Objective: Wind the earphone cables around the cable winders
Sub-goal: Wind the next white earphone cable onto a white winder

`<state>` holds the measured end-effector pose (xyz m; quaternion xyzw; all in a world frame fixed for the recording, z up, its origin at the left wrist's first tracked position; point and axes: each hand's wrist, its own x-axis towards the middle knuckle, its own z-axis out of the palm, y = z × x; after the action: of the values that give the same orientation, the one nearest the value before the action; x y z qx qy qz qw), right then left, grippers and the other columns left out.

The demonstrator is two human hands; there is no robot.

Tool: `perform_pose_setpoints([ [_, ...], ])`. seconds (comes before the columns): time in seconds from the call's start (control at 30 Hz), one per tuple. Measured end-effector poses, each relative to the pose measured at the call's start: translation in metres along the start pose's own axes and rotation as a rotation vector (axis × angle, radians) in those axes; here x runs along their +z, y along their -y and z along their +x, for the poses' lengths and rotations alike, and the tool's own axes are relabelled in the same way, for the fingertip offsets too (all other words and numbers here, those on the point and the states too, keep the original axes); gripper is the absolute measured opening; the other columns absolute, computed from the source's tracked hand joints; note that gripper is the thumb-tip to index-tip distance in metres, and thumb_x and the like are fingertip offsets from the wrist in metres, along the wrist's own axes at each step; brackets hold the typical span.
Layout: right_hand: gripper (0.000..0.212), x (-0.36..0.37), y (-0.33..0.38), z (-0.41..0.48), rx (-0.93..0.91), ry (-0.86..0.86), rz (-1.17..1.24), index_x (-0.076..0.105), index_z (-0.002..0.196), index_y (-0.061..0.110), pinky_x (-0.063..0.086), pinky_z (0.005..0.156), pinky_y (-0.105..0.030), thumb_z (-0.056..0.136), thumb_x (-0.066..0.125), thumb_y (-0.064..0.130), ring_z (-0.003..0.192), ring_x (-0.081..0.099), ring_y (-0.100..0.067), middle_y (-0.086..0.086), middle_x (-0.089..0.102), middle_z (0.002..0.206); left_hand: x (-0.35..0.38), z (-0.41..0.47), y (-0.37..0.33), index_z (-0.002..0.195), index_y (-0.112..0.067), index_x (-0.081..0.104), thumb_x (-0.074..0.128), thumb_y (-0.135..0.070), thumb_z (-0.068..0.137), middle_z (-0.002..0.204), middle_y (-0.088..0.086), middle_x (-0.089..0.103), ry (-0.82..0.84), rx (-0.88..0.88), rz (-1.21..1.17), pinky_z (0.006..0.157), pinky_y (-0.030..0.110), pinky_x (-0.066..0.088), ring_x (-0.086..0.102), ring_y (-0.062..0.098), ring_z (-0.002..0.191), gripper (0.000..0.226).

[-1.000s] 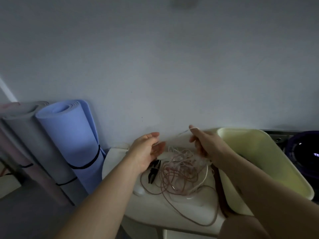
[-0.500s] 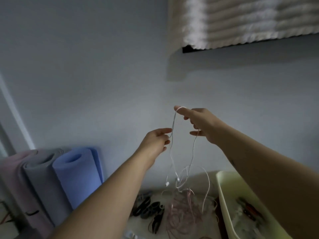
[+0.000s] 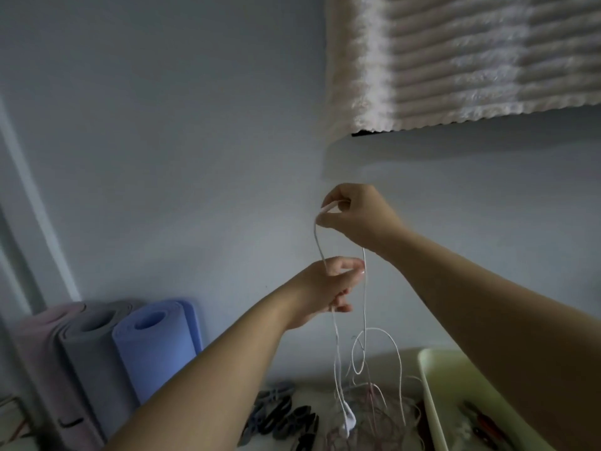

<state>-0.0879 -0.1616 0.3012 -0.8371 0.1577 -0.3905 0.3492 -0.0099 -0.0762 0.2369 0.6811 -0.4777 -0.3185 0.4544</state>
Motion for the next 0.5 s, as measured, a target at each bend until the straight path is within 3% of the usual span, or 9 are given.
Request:
perform_pose_setpoints([
  [0.1,0.014,0.002,-0.002,0.002,-0.067,-0.055,-0.016,0.063,0.082,0.018,0.028,0.04,-0.008,0.083,0.064,0.004,0.043,0.037,-0.002,0.007,0.043,0.058,-0.002,0.002,-0.001,0.093,-0.02,0.061,0.037,-0.024,0.102,0.069,-0.004,0.041,-0.07,-0.022,0.094,0.07,0.023,0.048,0.037,0.004,0.047,0.026],
  [0.17,0.013,0.001,-0.008,0.002,-0.058,-0.11,0.023,0.065,0.086,0.015,0.031,0.042,-0.008,0.085,0.061,0.003,0.045,0.041,-0.001,0.007,0.049,0.061,-0.009,0.004,-0.003,0.089,-0.02,0.06,0.038,-0.024,0.102,0.069,-0.005,0.046,-0.121,-0.029,0.028,0.063,0.022,0.043,0.037,0.005,0.045,0.026],
  [0.27,0.008,0.002,-0.024,0.0,0.017,-0.166,0.103,0.067,0.089,0.011,0.033,0.043,-0.007,0.085,0.063,0.006,0.049,0.044,-0.002,0.004,0.055,0.066,-0.02,0.003,-0.008,0.103,-0.02,0.061,0.048,-0.029,0.1,0.073,-0.006,0.052,-0.06,-0.006,-0.036,0.058,0.021,0.04,0.037,0.007,0.05,0.016],
  [0.4,0.011,0.004,-0.026,0.004,0.072,-0.2,0.226,0.065,0.082,0.015,0.032,0.042,-0.009,0.082,0.066,0.004,0.043,0.041,-0.001,-0.002,0.06,0.069,-0.017,0.004,-0.013,0.135,-0.027,0.046,0.057,-0.035,0.095,0.079,-0.003,0.053,-0.02,-0.044,0.166,0.059,0.02,0.04,0.039,0.01,0.055,0.042],
  [0.5,0.013,0.005,-0.011,0.01,0.02,-0.142,0.255,0.064,0.083,0.016,0.03,0.041,-0.009,0.081,0.069,0.004,0.037,0.04,0.003,0.006,0.051,0.062,-0.006,0.005,-0.01,0.13,-0.023,0.053,0.051,-0.037,0.097,0.082,-0.003,0.053,0.052,-0.042,0.356,0.061,0.022,0.04,0.04,0.011,0.057,0.036],
])
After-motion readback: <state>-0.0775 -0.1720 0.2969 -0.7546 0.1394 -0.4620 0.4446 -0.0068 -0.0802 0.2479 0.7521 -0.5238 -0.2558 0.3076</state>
